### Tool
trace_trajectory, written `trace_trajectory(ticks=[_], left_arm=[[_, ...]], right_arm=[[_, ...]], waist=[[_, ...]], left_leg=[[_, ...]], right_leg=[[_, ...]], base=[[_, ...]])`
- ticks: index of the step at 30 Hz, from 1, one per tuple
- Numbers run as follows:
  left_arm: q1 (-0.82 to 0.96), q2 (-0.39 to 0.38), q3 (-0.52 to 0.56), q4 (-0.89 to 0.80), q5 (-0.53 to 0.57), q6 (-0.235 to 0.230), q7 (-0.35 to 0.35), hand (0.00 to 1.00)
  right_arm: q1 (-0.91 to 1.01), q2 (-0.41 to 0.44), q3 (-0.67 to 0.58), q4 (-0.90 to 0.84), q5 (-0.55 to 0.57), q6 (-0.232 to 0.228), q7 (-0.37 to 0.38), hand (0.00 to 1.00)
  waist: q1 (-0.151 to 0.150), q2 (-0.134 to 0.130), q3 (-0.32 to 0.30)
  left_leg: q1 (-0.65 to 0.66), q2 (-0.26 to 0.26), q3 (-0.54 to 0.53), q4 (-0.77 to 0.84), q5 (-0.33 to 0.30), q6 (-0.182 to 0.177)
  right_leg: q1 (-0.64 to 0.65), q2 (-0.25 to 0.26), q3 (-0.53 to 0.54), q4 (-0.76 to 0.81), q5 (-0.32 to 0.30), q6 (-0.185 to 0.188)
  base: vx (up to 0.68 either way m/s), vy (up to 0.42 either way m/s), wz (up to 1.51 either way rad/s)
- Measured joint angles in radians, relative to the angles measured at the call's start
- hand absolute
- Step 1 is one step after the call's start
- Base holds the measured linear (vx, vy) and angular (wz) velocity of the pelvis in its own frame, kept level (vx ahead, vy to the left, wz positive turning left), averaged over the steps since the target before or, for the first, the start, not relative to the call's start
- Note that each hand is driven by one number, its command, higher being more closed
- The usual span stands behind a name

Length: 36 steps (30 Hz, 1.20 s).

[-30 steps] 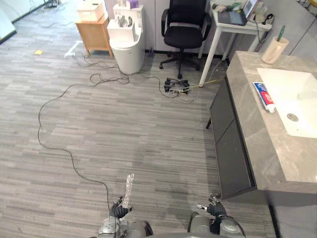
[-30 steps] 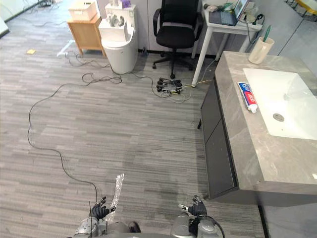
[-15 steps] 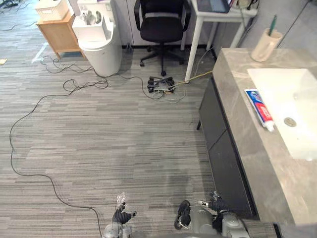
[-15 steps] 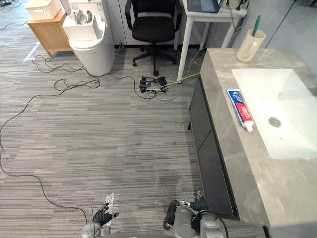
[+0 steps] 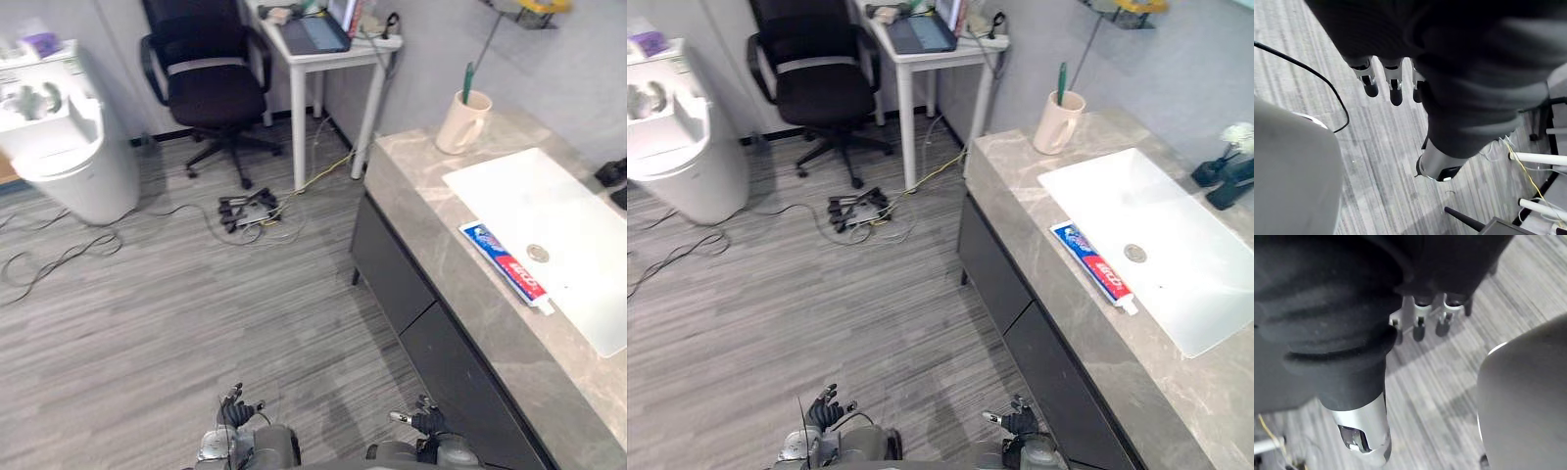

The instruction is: Organize washtable

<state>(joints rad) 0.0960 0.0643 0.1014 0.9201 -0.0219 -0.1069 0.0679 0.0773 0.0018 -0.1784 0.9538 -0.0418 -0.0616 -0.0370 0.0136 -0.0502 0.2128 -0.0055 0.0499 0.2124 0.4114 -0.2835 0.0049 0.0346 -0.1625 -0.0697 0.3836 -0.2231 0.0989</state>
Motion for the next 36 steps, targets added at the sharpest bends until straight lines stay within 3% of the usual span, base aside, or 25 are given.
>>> trace_trajectory(ticks=[2,3,4,5,6,8,10,11,12,13,14,16,17,18,19,20,21,23,25,27,29,32,36], left_arm=[[0.003,0.001,0.015,0.015,-0.007,0.003,0.002,0.0],[0.003,0.005,0.016,0.024,-0.008,0.004,0.004,0.0],[0.003,0.007,0.016,0.037,-0.008,0.004,0.004,0.0],[0.002,0.01,0.016,0.046,-0.008,0.004,0.004,0.0],[0.001,0.01,0.017,0.051,-0.008,0.004,0.004,0.0],[-0.01,0.007,0.016,0.078,-0.008,0.01,0.0,0.0],[-0.017,0.005,0.015,0.094,-0.006,0.012,-0.002,0.0],[-0.015,0.001,0.016,0.094,-0.006,0.012,-0.003,0.0],[-0.027,-0.016,0.0,0.114,-0.003,0.011,-0.006,0.0],[-0.029,-0.019,-0.008,0.113,0.001,0.01,-0.009,0.0],[-0.038,-0.024,-0.032,0.107,0.019,0.006,-0.021,0.0],[-0.046,-0.032,-0.066,0.113,0.038,0.011,-0.025,0.0],[-0.047,-0.026,-0.073,0.111,0.043,0.014,-0.03,0.0],[-0.057,-0.019,-0.071,0.11,0.046,0.014,-0.03,0.0],[-0.056,-0.021,-0.062,0.106,0.041,0.012,-0.027,0.0],[-0.058,-0.022,-0.068,0.094,0.044,0.012,-0.027,0.0],[-0.06,-0.018,-0.071,0.087,0.044,0.01,-0.027,0.0],[-0.056,-0.019,-0.081,0.081,0.039,0.009,-0.022,0.0],[-0.04,-0.018,-0.084,0.064,0.029,0.0,-0.018,0.0],[-0.036,-0.016,-0.07,0.052,0.026,-0.009,-0.017,0.0],[-0.032,-0.023,-0.06,0.057,0.015,-0.009,-0.011,0.0],[-0.034,-0.02,-0.039,0.063,0.016,-0.007,-0.01,0.0],[-0.036,-0.022,-0.04,0.071,0.034,-0.008,-0.012,0.0]], right_arm=[[-0.007,-0.002,0.002,0.001,-0.001,0.0,0.001,0.0],[-0.014,-0.005,0.009,0.003,-0.005,0.0,0.002,0.0],[-0.021,-0.014,0.023,0.004,-0.01,-0.002,0.004,0.0],[-0.027,-0.019,0.035,0.004,-0.011,-0.002,0.005,0.0],[-0.033,-0.021,0.041,0.005,-0.012,-0.002,0.006,0.0],[-0.061,-0.025,0.041,0.003,-0.03,-0.003,0.015,0.0],[-0.068,-0.027,0.042,0.005,-0.034,-0.002,0.017,0.0],[-0.053,-0.027,0.041,0.007,-0.039,-0.002,0.018,0.0],[-0.064,-0.051,0.041,0.011,-0.043,-0.007,0.019,0.0],[-0.067,-0.053,0.039,0.012,-0.046,-0.009,0.019,0.0],[-0.07,-0.05,0.013,0.004,-0.039,-0.013,0.022,0.0],[-0.068,-0.053,-0.006,0.003,-0.036,-0.017,0.021,0.0],[-0.062,-0.049,-0.009,0.005,-0.036,-0.014,0.019,0.0],[-0.051,-0.05,-0.01,0.004,-0.034,-0.006,0.019,0.0],[-0.05,-0.051,-0.009,0.005,-0.01,0.03,0.048,0.0],[-0.053,-0.062,-0.004,0.01,0.001,0.054,0.075,0.0],[-0.055,-0.069,-0.005,0.022,0.002,0.064,0.079,0.0],[-0.063,-0.069,-0.008,0.03,0.002,0.067,0.077,0.0],[-0.059,-0.068,-0.007,0.041,0.001,0.043,0.039,0.0],[-0.046,-0.06,-0.007,0.04,0.001,0.019,0.014,0.0],[-0.024,-0.051,-0.008,0.018,0.0,0.012,-0.002,0.0],[0.013,-0.021,-0.018,-0.038,0.0,0.003,-0.008,0.0],[0.018,-0.007,-0.026,-0.034,-0.002,0.001,-0.008,0.0]], waist=[[0.0,-0.004,0.001],[-0.002,-0.007,-0.002],[-0.006,-0.004,-0.001],[-0.013,-0.001,-0.002],[-0.018,0.001,-0.002],[-0.039,0.019,0.007],[-0.044,0.023,0.009],[-0.042,0.007,0.004],[-0.035,0.06,0.002],[-0.037,0.071,0.001],[-0.058,0.086,0.011],[-0.061,0.097,0.012],[-0.06,0.098,0.009],[-0.053,0.081,0.003],[-0.044,0.084,0.006],[-0.022,0.085,0.012],[-0.019,0.096,0.011],[-0.023,0.093,0.017],[-0.019,0.094,0.018],[-0.004,0.081,0.017],[0.0,0.08,0.001],[-0.001,0.056,-0.006],[-0.011,0.042,-0.025]], left_leg=[[0.1,-0.008,0.098,-0.069,0.002,0.004],[0.159,-0.016,0.148,-0.108,0.004,0.007],[0.202,-0.012,0.185,-0.137,0.005,0.009],[0.223,-0.006,0.211,-0.153,0.005,0.009],[0.232,-0.001,0.23,-0.162,0.005,0.009],[0.256,0.02,0.287,-0.195,0.006,0.007],[0.287,0.011,0.323,-0.206,0.013,-0.018],[0.318,-0.026,0.325,-0.2,0.006,-0.049],[0.337,-0.006,0.275,-0.187,-0.056,-0.064],[0.334,-0.003,0.263,-0.193,-0.059,-0.061],[0.314,0.019,0.23,-0.223,-0.047,-0.068],[0.282,0.068,0.195,-0.146,-0.043,-0.101],[0.238,0.092,0.183,-0.022,-0.045,-0.103],[0.169,0.136,0.169,0.18,-0.004,-0.116],[0.109,0.176,0.155,0.328,0.059,-0.142],[0.04,0.201,0.142,0.47,0.051,-0.13],[0.003,0.197,0.133,0.474,0.008,-0.103],[-0.012,0.169,0.091,0.325,-0.029,-0.095],[-0.012,0.115,-0.059,0.074,-0.03,-0.095],[-0.008,0.083,-0.181,-0.065,-0.011,-0.102],[0.022,0.069,-0.183,-0.126,0.028,-0.065],[0.065,0.067,-0.111,-0.178,0.048,-0.073],[0.124,0.04,-0.085,-0.269,0.09,-0.065]], right_leg=[[-0.085,-0.054,-0.058,0.214,0.0,-0.012],[-0.132,-0.102,-0.178,0.338,-0.026,-0.051],[-0.158,-0.121,-0.3,0.385,-0.062,-0.103],[-0.177,-0.114,-0.379,0.381,-0.076,-0.124],[-0.195,-0.104,-0.428,0.37,-0.08,-0.133],[-0.271,-0.023,-0.564,0.248,-0.066,-0.163],[-0.278,0.041,-0.639,0.068,0.002,-0.207],[-0.243,0.059,-0.68,-0.094,0.16,-0.285],[-0.226,0.105,-0.64,-0.114,0.155,-0.347],[-0.224,0.108,-0.64,-0.116,0.154,-0.344],[-0.218,0.108,-0.64,-0.104,0.131,-0.329],[-0.215,0.104,-0.642,-0.033,0.062,-0.272],[-0.206,0.103,-0.646,-0.026,0.038,-0.246],[-0.159,0.128,-0.644,-0.077,0.039,-0.239],[-0.121,0.157,-0.629,-0.127,0.058,-0.253],[-0.095,0.182,-0.598,-0.167,0.079,-0.257],[-0.068,0.186,-0.563,-0.197,0.099,-0.257],[-0.028,0.198,-0.513,-0.241,0.117,-0.238],[-0.009,0.223,-0.437,-0.274,0.124,-0.223],[-0.001,0.244,-0.366,-0.306,0.135,-0.207],[0.023,0.269,-0.289,-0.372,0.158,-0.166],[0.012,0.267,-0.251,-0.385,0.19,-0.118],[0.012,0.254,-0.223,-0.382,0.193,-0.114]], base=[[0.21,0.169,-1.21],[0.19,0.139,-1.24],[0.24,0.141,-1.24],[0.21,0.09,-0.92],[0.23,0.056,-0.79],[0.26,0.023,-0.87],[0.31,0.006,-0.78],[0.41,0.054,-1.1],[0.39,0.045,-0.92],[0.19,0.013,-0.55],[0.07,-0.101,-0.03],[0.03,-0.141,0.03],[0.07,-0.135,0.12],[0.09,-0.145,0.04],[0.08,-0.121,-0.48],[0.11,-0.095,-0.91],[0.09,-0.062,-0.92],[0.04,-0.005,-0.72],[-0.01,0.044,-0.97],[-0.02,0.064,-1.32],[0.07,0.096,-1.52],[0.07,0.161,-1.17],[0.06,0.176,-0.37]])
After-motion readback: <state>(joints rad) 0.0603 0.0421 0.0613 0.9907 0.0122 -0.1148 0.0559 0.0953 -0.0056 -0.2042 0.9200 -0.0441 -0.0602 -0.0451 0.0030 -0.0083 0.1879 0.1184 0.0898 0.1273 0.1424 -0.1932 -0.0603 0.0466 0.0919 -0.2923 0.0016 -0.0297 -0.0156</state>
